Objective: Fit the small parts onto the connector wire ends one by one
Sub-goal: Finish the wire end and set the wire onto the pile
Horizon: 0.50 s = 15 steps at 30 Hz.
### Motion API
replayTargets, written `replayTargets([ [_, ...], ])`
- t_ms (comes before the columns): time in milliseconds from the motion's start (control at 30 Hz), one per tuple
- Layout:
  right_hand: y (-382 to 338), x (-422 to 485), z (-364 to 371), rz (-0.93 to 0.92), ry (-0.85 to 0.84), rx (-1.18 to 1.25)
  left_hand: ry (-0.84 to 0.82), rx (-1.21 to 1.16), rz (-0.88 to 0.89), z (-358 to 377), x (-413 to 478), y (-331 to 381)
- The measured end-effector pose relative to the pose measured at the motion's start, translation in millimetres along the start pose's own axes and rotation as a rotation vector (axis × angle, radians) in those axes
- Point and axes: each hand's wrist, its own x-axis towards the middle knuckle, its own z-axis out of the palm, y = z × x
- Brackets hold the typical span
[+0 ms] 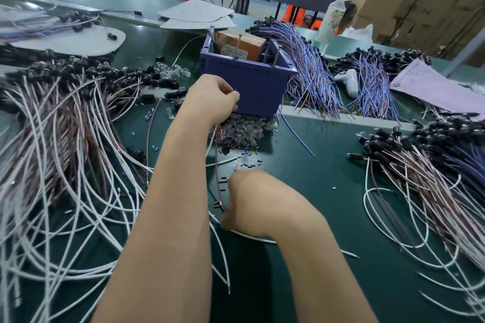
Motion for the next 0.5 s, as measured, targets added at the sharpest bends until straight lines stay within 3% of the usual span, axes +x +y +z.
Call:
replayTargets([
  [133,18,5,-14,0.046,0.096,0.232,-0.036,-0.003,-0.004,-2,-1,-3],
  [300,48,45,-34,0.135,0.638,0.586,-0.094,-0.001,0.012,-4,-2,-4],
  [500,58,70,-34,0.064,0.825,0.904,-0.138,-0.075,0.028,-2,-5,-6],
])
